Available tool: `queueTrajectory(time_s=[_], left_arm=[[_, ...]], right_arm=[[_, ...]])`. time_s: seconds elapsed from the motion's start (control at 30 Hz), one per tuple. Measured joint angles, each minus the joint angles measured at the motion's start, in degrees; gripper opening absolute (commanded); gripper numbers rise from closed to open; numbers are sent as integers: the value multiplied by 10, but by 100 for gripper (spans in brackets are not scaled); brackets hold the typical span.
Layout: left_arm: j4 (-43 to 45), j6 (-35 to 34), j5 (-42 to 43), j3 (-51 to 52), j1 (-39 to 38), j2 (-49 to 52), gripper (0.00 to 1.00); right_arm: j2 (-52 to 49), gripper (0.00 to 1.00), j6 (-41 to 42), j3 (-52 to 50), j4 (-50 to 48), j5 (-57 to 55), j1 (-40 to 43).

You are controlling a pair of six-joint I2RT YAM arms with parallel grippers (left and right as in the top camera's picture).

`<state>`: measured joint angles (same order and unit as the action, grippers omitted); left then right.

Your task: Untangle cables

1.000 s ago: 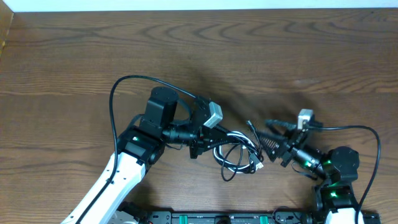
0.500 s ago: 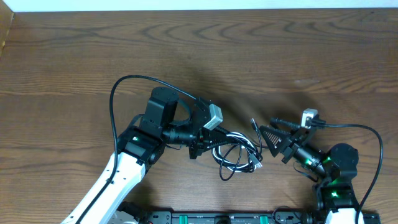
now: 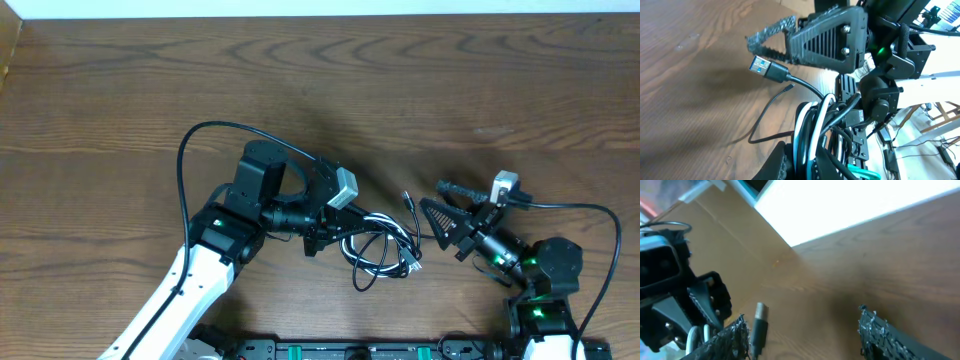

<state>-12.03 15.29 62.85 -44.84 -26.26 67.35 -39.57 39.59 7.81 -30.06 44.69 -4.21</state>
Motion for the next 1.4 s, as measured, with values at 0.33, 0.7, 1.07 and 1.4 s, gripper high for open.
queueTrajectory(time_s=[0.33,0.7,1.07,1.4], left_arm=[[21,-2,0,0,0,45,8],[136,-90,-7,0,-1,45,8],[137,-289,-124,0,-1,45,8],[113,-490,-184,0,-1,45,8]], right_arm=[[0,59,-4,0,113,-12,-73],[0,38,-26,1,273,-43,-82],[0,33,-26,1,202,-47,-83],[0,67,-15,1,202,-99,-83]])
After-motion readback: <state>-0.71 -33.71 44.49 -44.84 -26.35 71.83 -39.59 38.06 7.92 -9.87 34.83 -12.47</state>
